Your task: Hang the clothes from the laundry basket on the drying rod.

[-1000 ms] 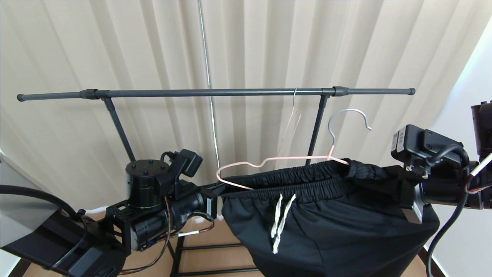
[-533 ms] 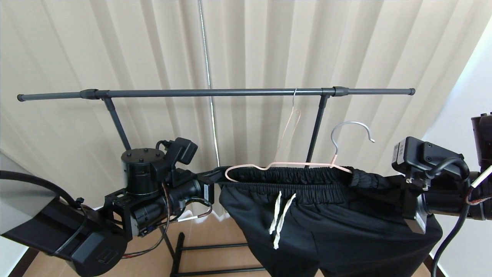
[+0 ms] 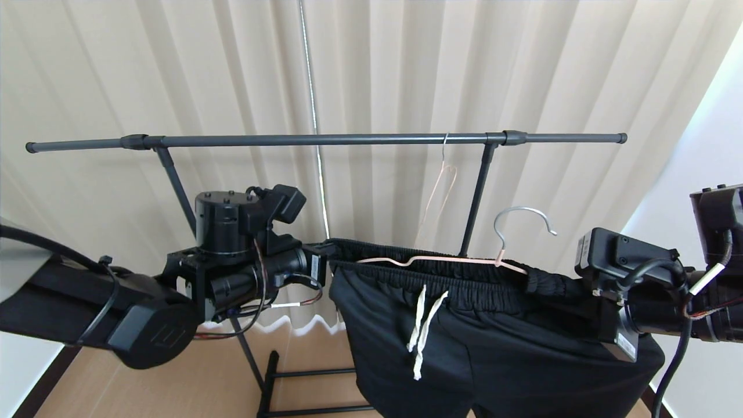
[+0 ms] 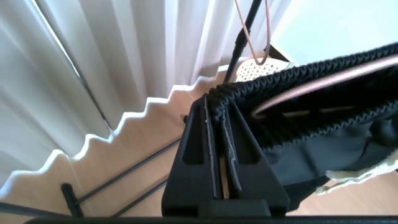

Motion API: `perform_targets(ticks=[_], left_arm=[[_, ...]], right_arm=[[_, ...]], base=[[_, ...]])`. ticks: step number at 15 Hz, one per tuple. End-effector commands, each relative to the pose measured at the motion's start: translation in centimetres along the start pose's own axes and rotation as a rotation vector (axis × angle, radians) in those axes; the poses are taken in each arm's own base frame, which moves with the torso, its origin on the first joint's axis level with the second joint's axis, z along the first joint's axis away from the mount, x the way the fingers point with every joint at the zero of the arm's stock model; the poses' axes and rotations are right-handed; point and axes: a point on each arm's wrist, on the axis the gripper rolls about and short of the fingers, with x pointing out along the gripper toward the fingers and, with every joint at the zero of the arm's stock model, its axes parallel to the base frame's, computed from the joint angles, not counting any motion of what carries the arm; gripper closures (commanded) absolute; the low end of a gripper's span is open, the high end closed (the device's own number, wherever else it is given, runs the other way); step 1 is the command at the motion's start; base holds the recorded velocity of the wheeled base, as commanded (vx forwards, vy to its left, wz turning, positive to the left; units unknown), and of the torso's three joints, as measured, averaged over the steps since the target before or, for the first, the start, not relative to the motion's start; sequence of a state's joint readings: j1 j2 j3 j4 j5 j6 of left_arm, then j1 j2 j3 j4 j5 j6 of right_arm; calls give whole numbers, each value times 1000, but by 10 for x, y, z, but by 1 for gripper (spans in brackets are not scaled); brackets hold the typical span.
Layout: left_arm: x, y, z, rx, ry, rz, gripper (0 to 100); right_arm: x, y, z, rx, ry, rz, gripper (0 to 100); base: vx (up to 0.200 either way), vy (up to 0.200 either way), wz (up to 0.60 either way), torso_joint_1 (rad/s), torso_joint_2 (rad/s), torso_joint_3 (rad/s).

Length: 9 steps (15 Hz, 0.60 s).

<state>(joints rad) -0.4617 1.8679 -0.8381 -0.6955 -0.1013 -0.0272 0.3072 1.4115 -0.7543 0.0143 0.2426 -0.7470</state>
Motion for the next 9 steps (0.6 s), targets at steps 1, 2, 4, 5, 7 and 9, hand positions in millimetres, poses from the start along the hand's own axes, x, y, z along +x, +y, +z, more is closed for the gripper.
perform_targets(ticks=[1, 2, 4, 5, 7, 9], left_arm=[[2, -1, 36, 13, -21, 1, 100], [1, -2, 44, 10, 5, 3, 100], [-4, -3, 59, 17, 31, 4, 100], [-6, -4, 64, 31, 43, 2, 100], [-14, -9, 76, 84, 86, -5, 100], [-23, -29, 90, 114, 132, -36, 100]], right_arm=[[9, 1, -4, -1, 40, 11, 100], [12, 1, -5, -3, 60, 6, 100], [18, 0, -6, 1, 77, 14, 100], [22, -1, -6, 2, 82, 18, 100], [32, -4, -7, -1, 85, -8, 100], [43, -6, -8, 2, 100, -28, 100]], base=[[0, 0, 0, 0, 0, 0], [0, 0, 0, 0, 0, 0], [0, 0, 0, 0, 0, 0], [0, 0, 0, 0, 0, 0], [0, 0, 0, 0, 0, 0], [0, 0, 0, 0, 0, 0]])
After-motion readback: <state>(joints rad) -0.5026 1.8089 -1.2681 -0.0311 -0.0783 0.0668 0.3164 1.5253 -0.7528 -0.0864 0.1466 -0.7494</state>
